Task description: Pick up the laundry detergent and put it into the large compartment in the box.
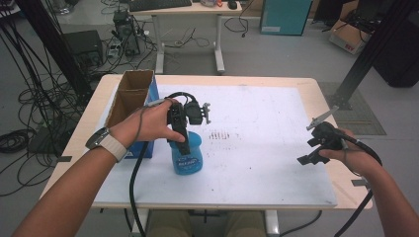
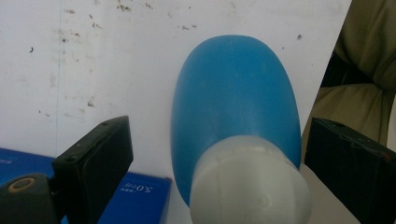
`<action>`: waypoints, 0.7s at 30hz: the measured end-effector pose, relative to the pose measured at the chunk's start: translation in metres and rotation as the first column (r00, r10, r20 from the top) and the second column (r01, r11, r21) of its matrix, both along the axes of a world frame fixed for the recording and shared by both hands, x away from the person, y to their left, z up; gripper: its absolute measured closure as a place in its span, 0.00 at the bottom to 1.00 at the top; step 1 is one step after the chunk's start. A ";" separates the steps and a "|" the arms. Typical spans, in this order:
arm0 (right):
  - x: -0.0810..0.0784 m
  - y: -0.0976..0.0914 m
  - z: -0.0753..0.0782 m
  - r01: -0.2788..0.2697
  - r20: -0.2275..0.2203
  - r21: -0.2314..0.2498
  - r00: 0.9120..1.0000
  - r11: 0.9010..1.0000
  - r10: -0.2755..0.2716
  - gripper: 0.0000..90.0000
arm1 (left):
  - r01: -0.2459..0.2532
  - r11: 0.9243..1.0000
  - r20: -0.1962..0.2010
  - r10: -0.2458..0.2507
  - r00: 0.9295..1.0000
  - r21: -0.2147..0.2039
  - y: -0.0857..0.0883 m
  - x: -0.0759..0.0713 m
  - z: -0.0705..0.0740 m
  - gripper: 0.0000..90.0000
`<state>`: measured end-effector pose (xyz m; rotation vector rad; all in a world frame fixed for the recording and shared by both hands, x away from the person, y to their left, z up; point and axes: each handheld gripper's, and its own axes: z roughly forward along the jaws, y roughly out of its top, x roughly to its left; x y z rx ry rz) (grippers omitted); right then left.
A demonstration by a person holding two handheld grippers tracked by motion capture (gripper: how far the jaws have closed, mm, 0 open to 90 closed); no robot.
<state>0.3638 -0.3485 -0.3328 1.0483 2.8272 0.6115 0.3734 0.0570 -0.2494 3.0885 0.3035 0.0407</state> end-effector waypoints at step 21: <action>0.000 0.000 -0.002 0.001 -0.005 -0.001 1.000 1.000 -0.001 0.12 | -0.002 1.000 -0.006 0.002 1.000 -0.002 0.001 0.001 -0.011 0.12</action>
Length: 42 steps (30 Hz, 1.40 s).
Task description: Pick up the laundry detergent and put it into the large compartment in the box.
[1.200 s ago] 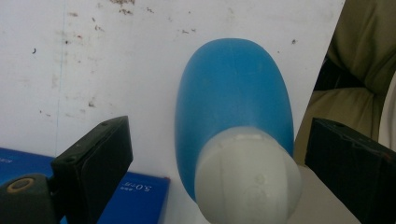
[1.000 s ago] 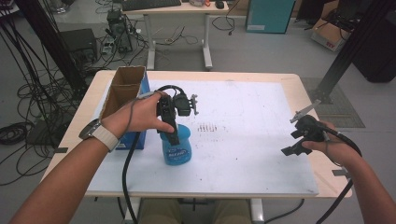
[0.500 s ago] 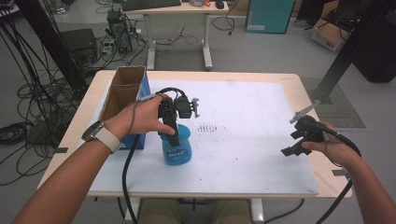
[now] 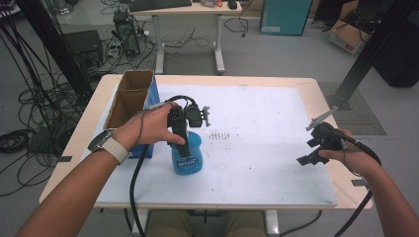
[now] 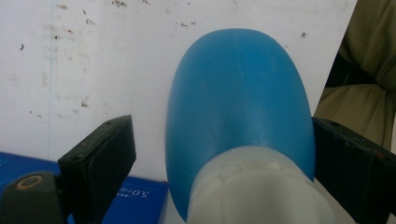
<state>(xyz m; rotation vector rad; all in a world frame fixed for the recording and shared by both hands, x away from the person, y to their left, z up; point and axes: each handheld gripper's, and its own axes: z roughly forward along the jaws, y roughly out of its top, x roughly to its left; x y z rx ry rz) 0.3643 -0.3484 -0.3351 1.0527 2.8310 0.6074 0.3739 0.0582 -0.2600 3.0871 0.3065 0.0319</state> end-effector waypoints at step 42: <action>-0.001 -0.003 -0.002 0.004 -0.007 0.001 1.000 1.000 -0.004 0.12 | 0.000 1.000 -0.035 0.000 0.999 -0.003 -0.001 0.004 -0.004 0.26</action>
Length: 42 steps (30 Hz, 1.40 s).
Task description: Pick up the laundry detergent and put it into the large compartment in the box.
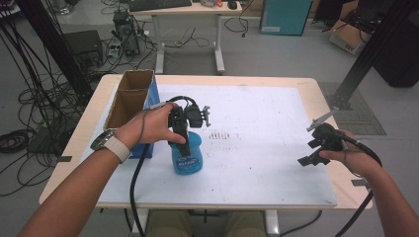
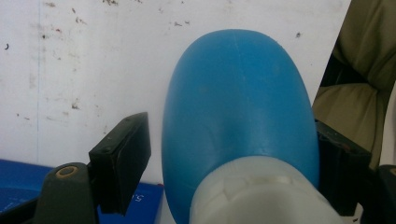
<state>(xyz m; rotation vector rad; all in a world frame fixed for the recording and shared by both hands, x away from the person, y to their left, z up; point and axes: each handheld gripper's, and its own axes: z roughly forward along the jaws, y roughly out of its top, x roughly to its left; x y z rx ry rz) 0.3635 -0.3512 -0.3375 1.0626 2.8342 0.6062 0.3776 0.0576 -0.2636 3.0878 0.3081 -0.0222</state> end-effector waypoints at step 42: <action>0.000 -0.001 -0.002 0.003 -0.005 -0.004 1.000 1.000 -0.003 0.12 | 0.002 1.000 -0.014 -0.002 1.000 -0.001 -0.001 -0.003 0.001 0.42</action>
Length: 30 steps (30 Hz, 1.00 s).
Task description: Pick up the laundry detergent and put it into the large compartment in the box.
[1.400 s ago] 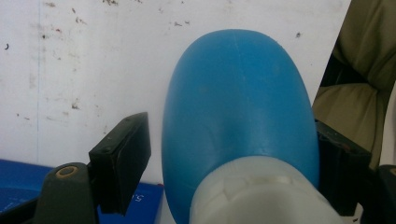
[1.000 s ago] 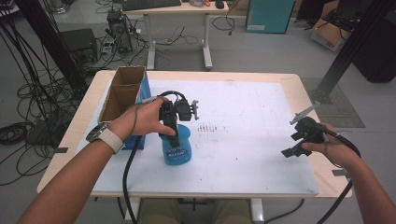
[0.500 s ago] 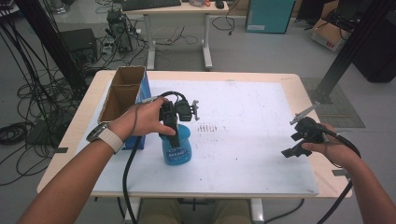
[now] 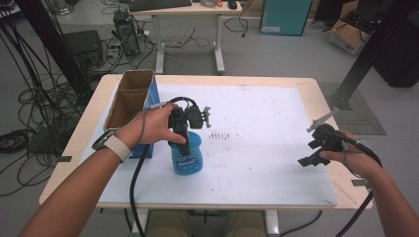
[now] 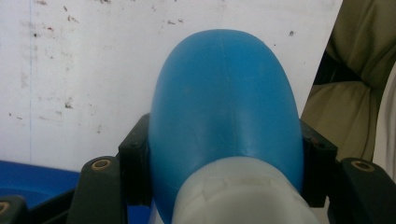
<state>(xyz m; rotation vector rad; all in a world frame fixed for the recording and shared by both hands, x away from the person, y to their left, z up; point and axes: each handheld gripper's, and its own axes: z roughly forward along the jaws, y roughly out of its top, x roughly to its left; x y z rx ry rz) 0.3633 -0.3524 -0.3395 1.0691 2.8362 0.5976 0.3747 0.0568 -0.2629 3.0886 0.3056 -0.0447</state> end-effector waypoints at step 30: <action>0.000 0.001 0.005 -0.001 0.005 -0.004 1.000 1.000 0.001 0.12 | 0.006 1.000 0.002 -0.006 1.000 -0.008 0.002 0.000 0.000 0.42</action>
